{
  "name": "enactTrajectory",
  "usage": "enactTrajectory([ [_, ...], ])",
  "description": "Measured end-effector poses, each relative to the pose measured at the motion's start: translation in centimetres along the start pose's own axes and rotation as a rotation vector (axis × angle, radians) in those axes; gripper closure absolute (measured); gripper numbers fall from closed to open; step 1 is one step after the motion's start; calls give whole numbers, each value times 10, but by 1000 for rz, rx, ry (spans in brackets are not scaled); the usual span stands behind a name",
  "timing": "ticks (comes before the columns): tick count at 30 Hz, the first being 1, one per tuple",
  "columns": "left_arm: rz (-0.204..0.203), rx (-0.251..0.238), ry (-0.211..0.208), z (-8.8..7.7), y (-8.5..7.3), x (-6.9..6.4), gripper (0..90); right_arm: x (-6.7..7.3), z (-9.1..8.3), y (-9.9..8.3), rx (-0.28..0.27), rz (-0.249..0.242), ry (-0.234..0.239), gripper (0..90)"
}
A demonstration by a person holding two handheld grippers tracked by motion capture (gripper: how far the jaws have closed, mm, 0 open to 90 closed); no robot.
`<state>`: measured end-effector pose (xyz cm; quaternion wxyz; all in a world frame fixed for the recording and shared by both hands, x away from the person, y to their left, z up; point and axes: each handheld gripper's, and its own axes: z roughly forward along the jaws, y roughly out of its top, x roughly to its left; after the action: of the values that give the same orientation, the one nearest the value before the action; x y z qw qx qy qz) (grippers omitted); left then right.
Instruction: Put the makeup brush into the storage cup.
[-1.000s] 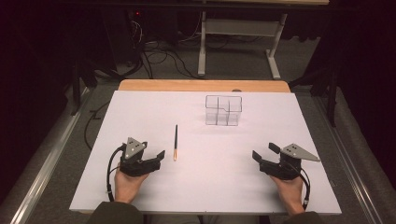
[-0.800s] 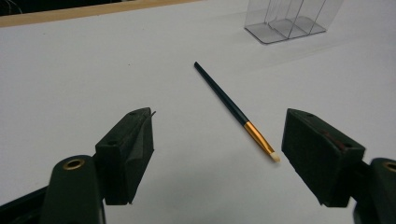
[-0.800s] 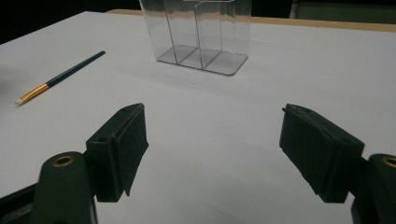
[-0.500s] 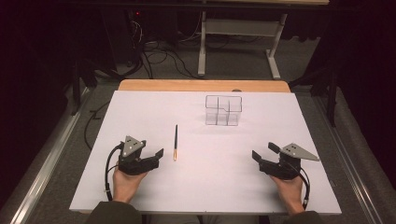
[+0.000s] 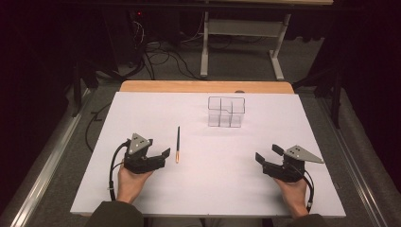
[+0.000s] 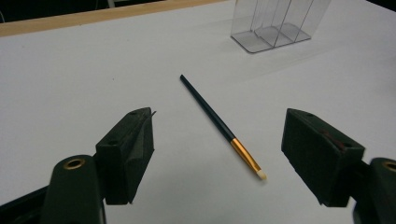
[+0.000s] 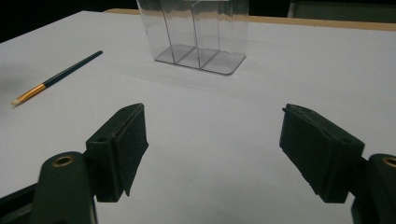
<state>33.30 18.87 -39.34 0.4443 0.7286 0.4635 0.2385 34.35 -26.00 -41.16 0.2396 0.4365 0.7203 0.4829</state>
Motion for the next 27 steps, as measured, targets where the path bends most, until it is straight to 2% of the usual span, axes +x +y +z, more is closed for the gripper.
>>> enactTrajectory([
  [9, -13, -7, -5, 9, 11, 1, 259, 0, 1, 0, 11, 6, -8, 249],
  [20, -35, 16, -28, 26, 18, -1, 258, 0, 1, -1, 11, 8, -7, 247],
  [27, -36, 30, -23, 34, 23, -3, 259, 0, 1, -1, 11, 8, -6, 248],
])
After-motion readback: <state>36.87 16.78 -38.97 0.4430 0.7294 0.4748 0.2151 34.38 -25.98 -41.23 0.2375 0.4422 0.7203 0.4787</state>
